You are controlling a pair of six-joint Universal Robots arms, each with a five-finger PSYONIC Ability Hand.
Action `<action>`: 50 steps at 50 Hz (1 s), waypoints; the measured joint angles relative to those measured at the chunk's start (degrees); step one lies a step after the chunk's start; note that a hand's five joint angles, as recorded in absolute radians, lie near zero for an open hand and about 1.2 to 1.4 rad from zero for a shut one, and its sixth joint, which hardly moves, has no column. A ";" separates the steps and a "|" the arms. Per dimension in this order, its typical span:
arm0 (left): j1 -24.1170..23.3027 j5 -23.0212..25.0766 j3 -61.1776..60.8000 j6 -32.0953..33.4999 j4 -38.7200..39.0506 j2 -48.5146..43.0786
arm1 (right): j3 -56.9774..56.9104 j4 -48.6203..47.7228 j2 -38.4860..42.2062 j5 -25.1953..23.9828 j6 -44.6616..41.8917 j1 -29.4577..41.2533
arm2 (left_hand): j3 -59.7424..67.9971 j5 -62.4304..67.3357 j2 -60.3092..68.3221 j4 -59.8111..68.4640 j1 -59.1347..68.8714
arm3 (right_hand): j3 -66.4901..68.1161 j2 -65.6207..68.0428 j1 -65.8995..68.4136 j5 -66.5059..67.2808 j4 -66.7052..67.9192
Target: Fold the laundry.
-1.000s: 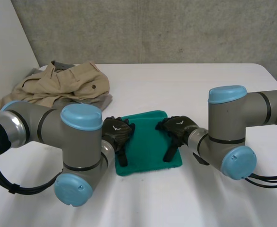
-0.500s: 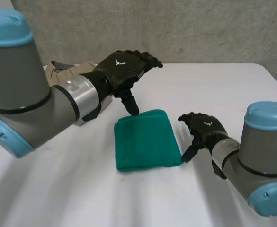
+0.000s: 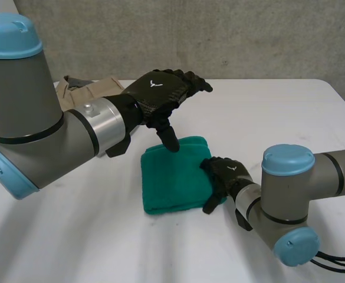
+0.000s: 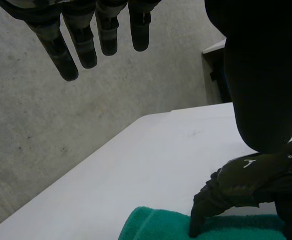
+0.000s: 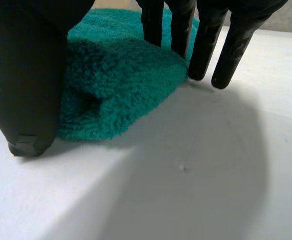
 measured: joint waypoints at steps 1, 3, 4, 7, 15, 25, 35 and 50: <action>0.00 0.00 0.00 0.01 0.03 -0.11 | -0.71 -0.04 0.44 0.02 0.12 0.13 | 0.00 0.00 0.00 0.00 0.00 | 3.45 3.49 2.17 2.84 3.36; 0.00 -0.01 0.00 0.02 0.04 -0.24 | -1.56 -0.18 0.85 0.05 0.46 0.21 | 0.00 0.00 0.00 0.00 0.00 | 11.46 10.85 6.96 9.47 11.31; 0.00 0.00 -0.01 0.02 0.05 -0.30 | -2.05 -0.30 1.02 0.08 0.79 0.21 | 0.00 0.00 0.00 0.00 0.00 | 11.46 10.85 6.96 9.47 11.31; 0.01 -0.01 -0.04 0.03 0.06 -0.40 | -3.03 -0.59 1.28 0.09 1.69 0.18 | 0.00 0.00 0.00 0.00 0.00 | 20.33 18.87 13.19 17.29 20.17; 0.08 -0.01 -0.13 0.02 0.06 -0.45 | -6.44 -0.79 2.01 -0.08 4.03 0.03 | 0.00 0.00 0.00 0.00 0.00 | 9.83 8.64 8.19 10.46 9.88; 0.03 -0.01 -0.16 0.02 0.06 -0.58 | -8.13 -0.44 3.35 -2.72 4.35 0.04 | 0.00 0.00 0.00 0.00 0.00 | 11.31 10.65 10.79 11.64 11.12; 0.01 -0.03 -0.12 -0.02 0.06 -1.07 | -10.90 -0.61 3.47 -4.00 6.58 -1.01 | 0.00 0.00 0.00 0.00 0.00 | 43.95 44.77 33.35 42.68 47.13; -0.08 -0.08 -0.03 -0.05 0.12 -1.30 | -27.57 2.90 11.46 -4.25 -1.44 -17.67 | 0.00 0.00 0.00 0.00 0.00 | 43.95 44.77 33.35 43.19 47.15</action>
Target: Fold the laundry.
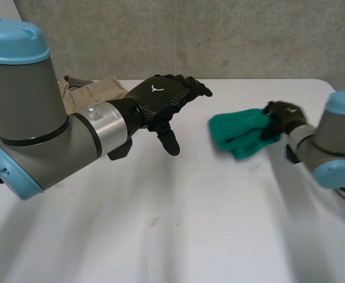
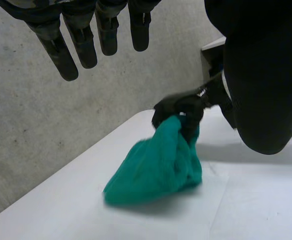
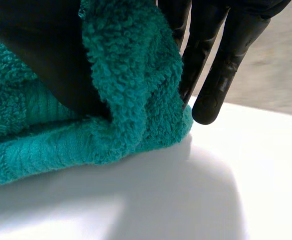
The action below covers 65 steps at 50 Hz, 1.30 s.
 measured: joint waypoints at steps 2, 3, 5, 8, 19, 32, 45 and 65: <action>-0.03 0.00 0.02 0.00 0.01 0.00 | -4.07 0.93 1.99 -0.22 -2.78 -3.49 | 0.00 0.00 0.00 0.00 0.00 | 0.00 0.00 0.00 0.00 0.00; -0.05 0.00 0.03 0.00 0.02 0.00 | -6.32 1.32 3.07 -0.49 -3.92 -5.22 | 0.00 0.00 0.00 0.00 0.00 | 0.00 0.00 0.00 0.00 0.00; -0.07 -0.01 0.05 0.00 0.02 -0.02 | -8.61 1.69 4.19 -0.81 -4.80 -6.80 | 0.00 0.00 0.00 0.00 0.00 | 0.00 0.00 0.00 0.00 0.00; -0.23 -0.06 0.12 0.00 0.06 -0.10 | -16.53 3.55 8.25 -2.55 -6.40 -11.53 | 0.00 0.00 0.00 0.00 0.00 | 0.31 0.00 0.00 0.00 0.02; -2.09 -1.06 0.44 -0.01 0.12 -1.35 | -50.92 18.11 27.09 -7.18 -9.02 -23.14 | 0.00 -0.01 0.00 0.00 0.00 | 0.83 0.00 -0.06 0.00 0.15; -3.53 -2.56 1.57 -0.01 0.17 -2.60 | -56.39 18.08 31.00 -5.73 -21.30 -25.57 | 0.00 0.00 0.00 0.00 0.00 | -50.26 -51.76 -38.96 -47.83 -53.10; -4.06 -2.57 1.40 -0.15 0.05 -2.08 | -52.25 18.61 27.17 10.99 -45.12 -28.63 | 0.00 0.00 0.00 0.00 0.00 | -52.46 -53.61 -39.51 -49.86 -54.63; 2.95 -6.29 -3.44 -0.16 3.06 4.69 | -30.28 21.96 -3.20 10.94 -47.57 -21.84 | 0.00 0.00 0.00 0.00 0.00 | -52.46 -53.61 -39.51 -49.86 -54.63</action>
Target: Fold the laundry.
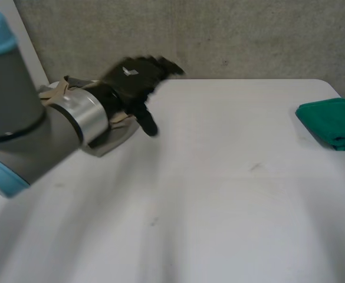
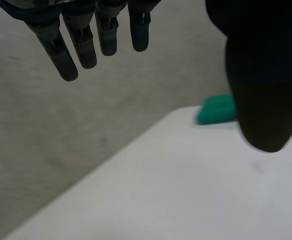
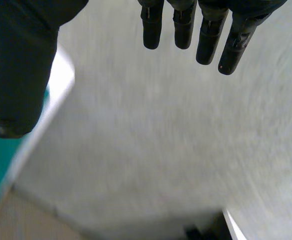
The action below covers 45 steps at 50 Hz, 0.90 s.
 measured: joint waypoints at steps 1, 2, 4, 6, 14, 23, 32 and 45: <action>0.99 -0.69 -0.01 0.02 0.76 0.45 | 1.26 -0.01 -1.82 -1.07 2.41 1.13 | 0.00 0.00 0.00 0.00 0.00 | 0.00 0.00 0.00 0.00 0.00; 1.75 -1.14 0.00 0.06 1.39 0.74 | 2.23 -0.05 -3.03 -1.90 4.02 1.96 | 0.00 0.00 0.00 0.00 0.00 | 0.00 0.00 0.00 0.00 0.00; 4.34 -2.20 0.12 0.30 3.50 1.44 | 6.16 -0.28 -6.89 -5.06 8.81 5.13 | 0.02 0.02 0.02 0.03 0.07 | 0.00 0.00 0.00 0.00 0.00; 6.96 -2.47 0.51 0.62 5.18 1.63 | 9.62 -0.52 -9.52 -7.57 11.69 7.85 | 1.28 1.78 1.95 1.86 2.24 | 0.00 0.00 0.00 0.00 0.00; 17.84 2.01 4.05 3.04 7.62 -4.59 | 28.54 -2.95 -17.39 -15.07 15.56 22.29 | 2.76 2.71 3.79 3.36 4.12 | 0.00 0.00 0.00 0.00 0.00; 24.11 4.25 15.59 12.49 11.53 -24.59 | 50.59 -10.61 -21.11 -15.38 12.95 34.34 | 2.62 2.37 3.63 3.32 4.12 | 0.00 0.00 0.00 0.00 0.00; 24.85 2.91 26.49 16.94 18.57 -39.15 | 60.44 -14.03 -22.28 -14.79 11.57 34.84 | 19.97 20.53 21.06 21.01 24.21 | 0.00 0.00 0.00 0.00 0.00; 15.39 -9.50 13.17 15.20 33.09 -26.42 | 65.09 -16.17 -27.09 -14.34 11.71 30.74 | 54.56 52.29 56.38 55.62 55.00 | 0.00 0.00 0.00 0.00 0.00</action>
